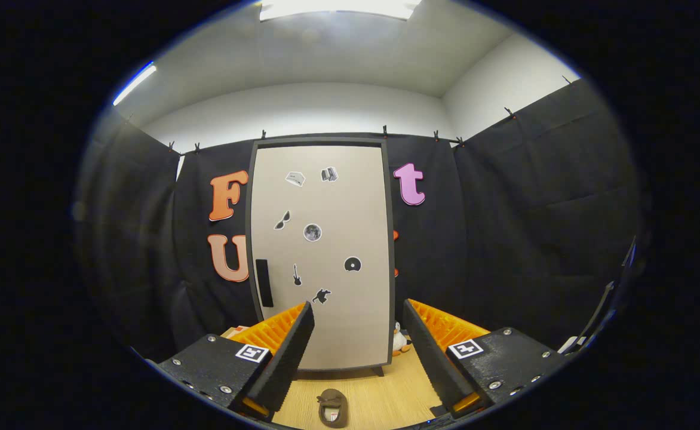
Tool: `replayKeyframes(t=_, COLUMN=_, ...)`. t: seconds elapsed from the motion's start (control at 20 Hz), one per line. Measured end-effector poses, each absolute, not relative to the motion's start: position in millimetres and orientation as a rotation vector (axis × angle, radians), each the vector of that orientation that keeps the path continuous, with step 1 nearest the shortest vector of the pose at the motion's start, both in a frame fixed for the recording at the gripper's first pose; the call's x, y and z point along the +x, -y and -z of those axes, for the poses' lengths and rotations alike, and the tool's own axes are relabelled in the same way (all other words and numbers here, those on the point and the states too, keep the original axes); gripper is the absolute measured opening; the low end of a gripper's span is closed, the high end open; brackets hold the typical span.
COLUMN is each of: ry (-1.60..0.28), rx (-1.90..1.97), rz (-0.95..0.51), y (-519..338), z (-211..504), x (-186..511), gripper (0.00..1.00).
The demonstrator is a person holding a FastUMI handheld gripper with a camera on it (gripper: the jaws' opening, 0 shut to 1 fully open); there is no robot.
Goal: Open the shoe cabinet door, grab the shoes and put them into the shoe cabinet, then close the shoe cabinet door.
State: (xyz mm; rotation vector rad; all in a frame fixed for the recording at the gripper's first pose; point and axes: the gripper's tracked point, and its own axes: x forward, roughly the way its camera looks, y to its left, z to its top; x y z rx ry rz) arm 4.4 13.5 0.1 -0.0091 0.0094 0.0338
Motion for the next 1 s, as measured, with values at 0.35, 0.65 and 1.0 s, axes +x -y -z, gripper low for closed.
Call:
replayKeyframes(t=0.35, ry=-0.02, rx=-0.024, rz=-0.038, y=-24.3, z=6.3, x=10.3, gripper=0.94)
replayKeyframes(t=0.65, ry=-0.017, rx=-0.016, rz=-0.094, y=-64.5, z=12.1, x=28.4, gripper=0.94)
replayKeyframes(t=1.0, ry=-0.006, rx=-0.013, rz=-0.103, y=-115.8, z=21.3, x=62.4, gripper=0.93)
